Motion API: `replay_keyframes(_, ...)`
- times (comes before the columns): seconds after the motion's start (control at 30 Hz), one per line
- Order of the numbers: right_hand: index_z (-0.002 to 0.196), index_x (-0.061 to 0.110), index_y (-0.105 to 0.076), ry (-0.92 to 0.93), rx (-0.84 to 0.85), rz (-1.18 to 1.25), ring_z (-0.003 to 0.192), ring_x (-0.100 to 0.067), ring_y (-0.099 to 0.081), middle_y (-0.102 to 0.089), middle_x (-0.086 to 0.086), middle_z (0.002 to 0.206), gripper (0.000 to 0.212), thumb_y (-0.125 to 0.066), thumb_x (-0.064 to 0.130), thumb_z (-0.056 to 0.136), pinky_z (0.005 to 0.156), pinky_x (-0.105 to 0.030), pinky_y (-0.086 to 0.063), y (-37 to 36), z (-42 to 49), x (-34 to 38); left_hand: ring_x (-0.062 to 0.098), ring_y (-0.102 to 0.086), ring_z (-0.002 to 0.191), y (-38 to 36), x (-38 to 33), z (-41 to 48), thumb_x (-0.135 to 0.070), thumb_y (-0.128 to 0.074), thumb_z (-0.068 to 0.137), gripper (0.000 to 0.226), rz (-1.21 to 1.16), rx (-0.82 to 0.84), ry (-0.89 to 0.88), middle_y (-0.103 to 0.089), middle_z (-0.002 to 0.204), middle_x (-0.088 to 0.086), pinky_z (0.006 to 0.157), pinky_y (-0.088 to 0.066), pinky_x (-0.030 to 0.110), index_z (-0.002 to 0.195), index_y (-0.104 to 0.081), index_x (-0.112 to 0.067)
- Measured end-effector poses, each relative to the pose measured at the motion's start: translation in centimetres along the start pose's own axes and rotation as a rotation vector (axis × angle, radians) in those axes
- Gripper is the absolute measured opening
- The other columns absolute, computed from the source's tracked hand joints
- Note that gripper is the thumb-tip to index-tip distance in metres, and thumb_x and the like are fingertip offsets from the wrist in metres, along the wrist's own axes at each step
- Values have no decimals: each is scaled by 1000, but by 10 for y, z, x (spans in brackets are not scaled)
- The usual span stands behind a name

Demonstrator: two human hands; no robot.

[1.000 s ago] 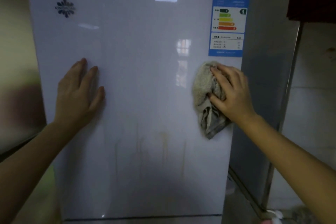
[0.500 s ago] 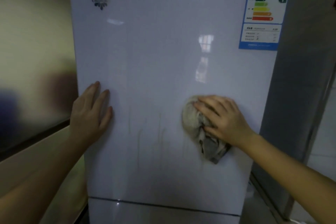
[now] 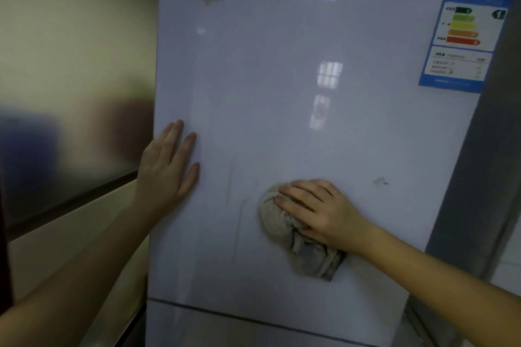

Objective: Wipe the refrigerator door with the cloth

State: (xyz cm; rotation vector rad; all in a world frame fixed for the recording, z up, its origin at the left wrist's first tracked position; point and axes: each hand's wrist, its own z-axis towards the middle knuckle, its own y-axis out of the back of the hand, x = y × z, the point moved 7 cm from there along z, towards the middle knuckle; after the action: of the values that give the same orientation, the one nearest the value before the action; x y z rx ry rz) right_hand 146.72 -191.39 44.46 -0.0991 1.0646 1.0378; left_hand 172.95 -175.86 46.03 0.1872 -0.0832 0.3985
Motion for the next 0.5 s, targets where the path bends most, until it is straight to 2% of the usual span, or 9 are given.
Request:
replay_keyframes(0.07,142,15,-59,-34,-9,-34,123,-32,-58,-62,-10,141,45,-53,31,100,99,-43,-45,7,12,-20,42,-41,143,-1,2,1,-36,-48,102,55,-8,-2,-5,-39,158,24,112,-38,52,147,-47,-5)
replay_keyframes(0.2,144,12,-56,-336,-135,-77,125,-35,-53,-59,-13,142,61,-71,30,87,99,-45,-42,29,50,-67,40,-40,145,-4,5,-1,-37,-48,102,55,-20,2,-2,-38,159,22,112,-38,51,149,-45,-8)
replay_keyframes(0.3,144,11,-56,-494,-200,-41,126,-37,-52,-56,-14,143,65,-73,28,84,102,-46,-40,24,68,-67,39,-37,147,-7,5,-2,-37,-47,102,57,-37,19,17,-35,161,20,115,-34,50,150,-44,-9)
replay_keyframes(0.37,143,12,-55,-439,-174,-22,125,-37,-51,-57,-16,142,60,-68,30,87,102,-46,-40,7,73,-39,38,-34,148,-9,4,-2,-39,-45,102,57,-54,26,26,-33,162,20,117,-32,50,151,-42,-9)
replay_keyframes(0.5,139,14,-61,-199,-59,15,122,-32,-58,-63,-10,137,41,-49,29,102,101,-42,-44,-28,59,32,39,-33,149,-9,3,-3,-39,-43,103,58,-68,29,20,-32,162,21,117,-31,50,151,-41,-8)
